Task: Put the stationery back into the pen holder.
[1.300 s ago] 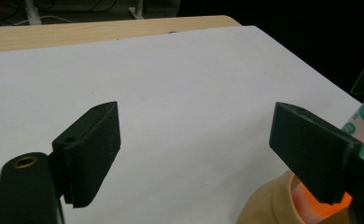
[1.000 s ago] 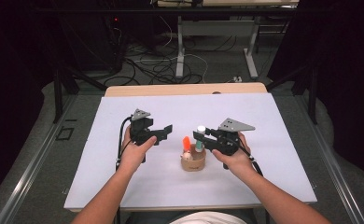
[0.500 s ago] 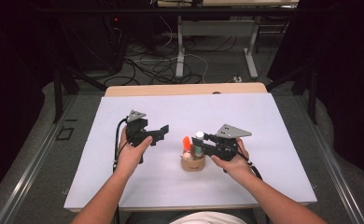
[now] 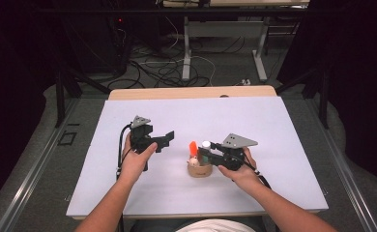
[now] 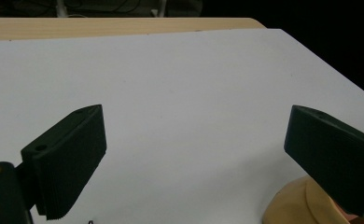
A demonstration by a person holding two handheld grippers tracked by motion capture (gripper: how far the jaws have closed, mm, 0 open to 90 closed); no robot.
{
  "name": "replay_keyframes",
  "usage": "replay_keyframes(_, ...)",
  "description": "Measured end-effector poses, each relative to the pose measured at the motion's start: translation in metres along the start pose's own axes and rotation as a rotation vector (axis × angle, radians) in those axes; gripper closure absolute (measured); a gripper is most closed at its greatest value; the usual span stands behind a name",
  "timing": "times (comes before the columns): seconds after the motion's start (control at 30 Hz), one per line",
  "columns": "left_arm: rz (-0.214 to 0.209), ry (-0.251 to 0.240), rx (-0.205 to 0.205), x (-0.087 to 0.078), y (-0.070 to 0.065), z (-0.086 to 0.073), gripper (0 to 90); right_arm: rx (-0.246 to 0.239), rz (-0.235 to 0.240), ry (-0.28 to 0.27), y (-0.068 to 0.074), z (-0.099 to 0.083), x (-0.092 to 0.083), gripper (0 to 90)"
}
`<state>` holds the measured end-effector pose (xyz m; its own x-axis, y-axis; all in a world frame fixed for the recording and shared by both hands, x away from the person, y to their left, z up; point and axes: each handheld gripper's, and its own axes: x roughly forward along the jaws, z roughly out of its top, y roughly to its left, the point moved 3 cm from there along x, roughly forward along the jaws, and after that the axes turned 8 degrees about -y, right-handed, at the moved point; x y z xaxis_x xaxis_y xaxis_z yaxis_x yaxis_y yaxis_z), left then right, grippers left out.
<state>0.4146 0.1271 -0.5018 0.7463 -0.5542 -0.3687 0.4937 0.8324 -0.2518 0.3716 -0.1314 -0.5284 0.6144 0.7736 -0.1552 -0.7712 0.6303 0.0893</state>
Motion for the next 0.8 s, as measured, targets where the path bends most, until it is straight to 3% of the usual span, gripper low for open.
replay_keyframes(0.6,0.003,-0.001,-0.001,0.0,0.001,-0.001,5.8,0.027,0.002,0.024,-0.002,-0.011,0.0,63.1)
replay_keyframes(0.8,-0.001,0.006,0.003,0.0,0.001,-0.001,5.9,0.044,0.016,0.011,-0.003,-0.009,-0.002,56.0)
